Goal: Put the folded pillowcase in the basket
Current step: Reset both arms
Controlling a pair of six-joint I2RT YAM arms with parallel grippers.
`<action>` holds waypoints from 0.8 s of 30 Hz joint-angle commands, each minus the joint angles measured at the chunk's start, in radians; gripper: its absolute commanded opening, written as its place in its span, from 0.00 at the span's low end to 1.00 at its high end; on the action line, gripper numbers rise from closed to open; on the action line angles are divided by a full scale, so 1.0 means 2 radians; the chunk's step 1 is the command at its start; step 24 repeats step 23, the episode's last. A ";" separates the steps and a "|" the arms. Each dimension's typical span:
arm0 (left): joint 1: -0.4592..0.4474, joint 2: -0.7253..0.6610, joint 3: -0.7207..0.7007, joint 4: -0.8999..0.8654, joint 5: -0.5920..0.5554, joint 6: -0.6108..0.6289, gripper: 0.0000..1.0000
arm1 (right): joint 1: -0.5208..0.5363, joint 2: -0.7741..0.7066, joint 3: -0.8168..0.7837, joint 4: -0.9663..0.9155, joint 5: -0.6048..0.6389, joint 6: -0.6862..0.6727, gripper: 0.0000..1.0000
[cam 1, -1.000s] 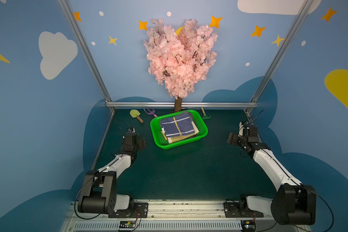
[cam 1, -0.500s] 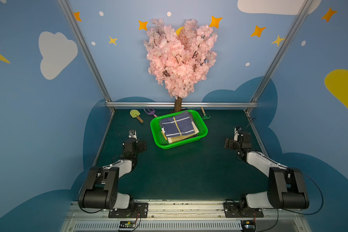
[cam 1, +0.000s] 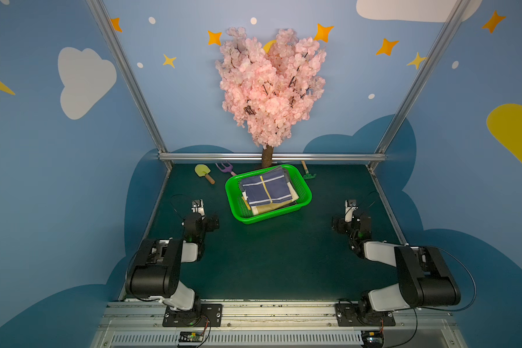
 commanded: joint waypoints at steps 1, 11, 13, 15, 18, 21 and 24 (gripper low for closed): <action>0.001 -0.005 0.007 0.012 0.007 0.006 1.00 | 0.003 -0.002 -0.001 0.045 -0.004 -0.011 0.99; -0.012 -0.005 0.009 0.010 -0.013 0.016 1.00 | 0.000 0.001 0.008 0.036 -0.007 -0.008 0.99; -0.011 -0.006 0.009 0.010 -0.013 0.016 1.00 | 0.000 0.001 0.007 0.036 -0.008 -0.008 0.99; -0.012 -0.005 0.009 0.010 -0.013 0.016 1.00 | 0.000 0.001 0.007 0.036 -0.008 -0.009 0.98; -0.010 -0.003 0.010 0.009 -0.010 0.018 1.00 | 0.000 0.001 0.007 0.035 -0.008 -0.008 0.98; -0.007 -0.005 0.010 0.007 -0.003 0.016 1.00 | 0.000 0.002 0.008 0.036 -0.009 -0.009 0.99; -0.005 -0.006 0.009 0.008 0.002 0.015 1.00 | -0.002 0.003 0.012 0.032 -0.015 -0.009 0.99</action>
